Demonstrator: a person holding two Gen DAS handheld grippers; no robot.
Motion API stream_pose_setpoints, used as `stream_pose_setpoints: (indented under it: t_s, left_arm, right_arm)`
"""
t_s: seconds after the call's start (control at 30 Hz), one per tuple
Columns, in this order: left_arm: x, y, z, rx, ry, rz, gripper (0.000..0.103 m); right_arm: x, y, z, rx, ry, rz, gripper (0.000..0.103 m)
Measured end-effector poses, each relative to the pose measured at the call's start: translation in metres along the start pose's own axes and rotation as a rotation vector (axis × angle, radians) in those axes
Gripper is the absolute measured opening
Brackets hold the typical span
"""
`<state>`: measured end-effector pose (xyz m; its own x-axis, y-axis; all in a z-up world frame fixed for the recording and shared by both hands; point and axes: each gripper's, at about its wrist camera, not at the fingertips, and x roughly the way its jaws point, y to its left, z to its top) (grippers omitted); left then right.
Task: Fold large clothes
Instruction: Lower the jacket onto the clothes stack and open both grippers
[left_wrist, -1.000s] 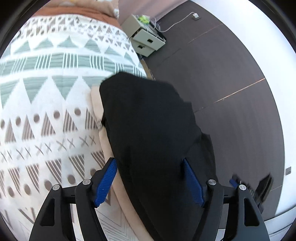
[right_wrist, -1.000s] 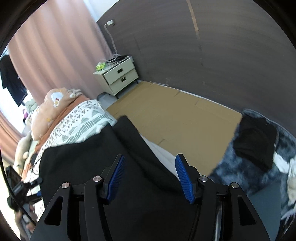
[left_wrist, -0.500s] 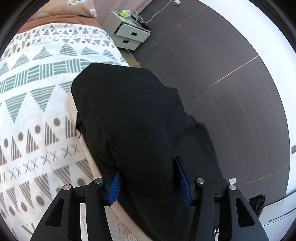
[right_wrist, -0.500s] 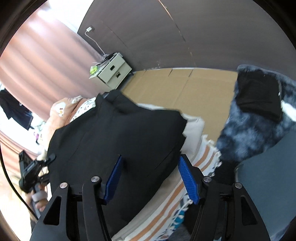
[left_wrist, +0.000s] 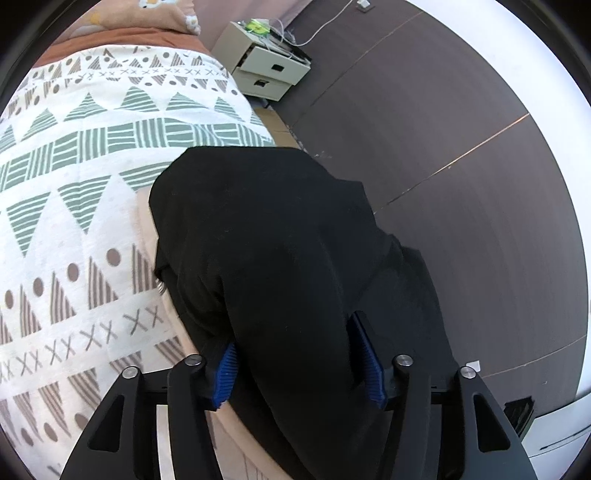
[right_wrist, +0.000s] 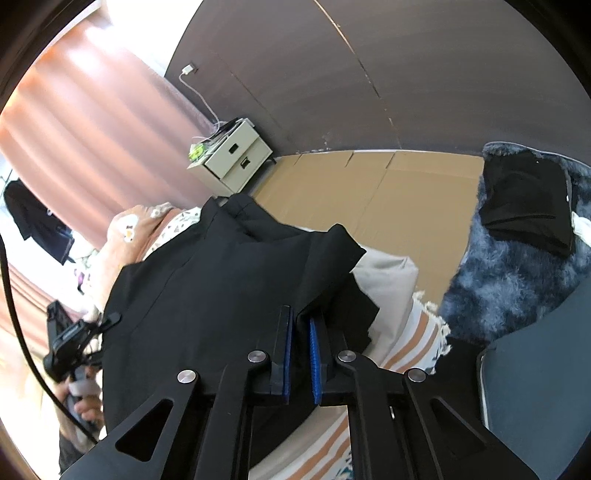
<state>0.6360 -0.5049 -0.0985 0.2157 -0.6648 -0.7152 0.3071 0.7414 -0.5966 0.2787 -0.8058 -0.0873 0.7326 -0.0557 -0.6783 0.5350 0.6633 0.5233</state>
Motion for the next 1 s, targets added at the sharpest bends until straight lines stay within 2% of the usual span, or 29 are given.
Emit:
stream_pose_setpoints:
  t_s: [0.1, 0.17, 0.23, 0.3, 0.37, 0.47, 0.53, 0.63, 0.8, 0.9, 1.0]
  left_arm:
    - [-0.010, 0.004, -0.007, -0.008, 0.010, 0.005, 0.063]
    - [-0.022, 0.004, -0.012, 0.001, -0.006, 0.020, 0.067]
    - [-0.035, 0.003, -0.018, 0.025, -0.027, 0.033, 0.071]
    - [-0.046, 0.003, -0.026, 0.038, -0.042, 0.043, 0.077]
    - [-0.059, 0.003, -0.033, 0.045, -0.059, 0.053, 0.084]
    - [-0.080, 0.003, -0.045, 0.039, -0.072, 0.062, 0.087]
    - [-0.095, 0.000, -0.053, 0.037, -0.077, 0.064, 0.087]
    - [-0.126, -0.006, -0.066, 0.050, -0.101, 0.059, 0.090]
    - [-0.182, -0.011, -0.093, 0.093, -0.168, 0.049, 0.098]
    - [-0.214, -0.016, -0.108, 0.112, -0.214, 0.050, 0.102]
    - [-0.242, -0.014, -0.120, 0.115, -0.242, 0.051, 0.102]
  right_arm:
    - [0.004, 0.003, 0.001, -0.019, 0.018, -0.047, 0.010]
    - [-0.001, 0.005, -0.002, -0.020, 0.018, -0.063, 0.018]
    - [-0.011, 0.006, -0.007, -0.022, 0.016, -0.059, 0.043]
    - [-0.025, 0.006, -0.014, -0.028, 0.008, -0.053, 0.056]
    - [-0.035, 0.007, -0.019, -0.040, 0.006, -0.051, 0.058]
    - [-0.055, 0.012, -0.026, -0.058, 0.007, -0.047, 0.060]
    - [-0.071, 0.018, -0.032, -0.070, -0.007, -0.041, 0.071]
    - [-0.091, 0.030, -0.039, -0.092, -0.020, -0.043, 0.080]
    - [-0.121, 0.056, -0.054, -0.129, -0.030, -0.016, 0.083]
    - [-0.140, 0.071, -0.065, -0.147, -0.053, 0.027, 0.101]
    - [-0.159, 0.086, -0.076, -0.163, -0.080, 0.029, 0.102]
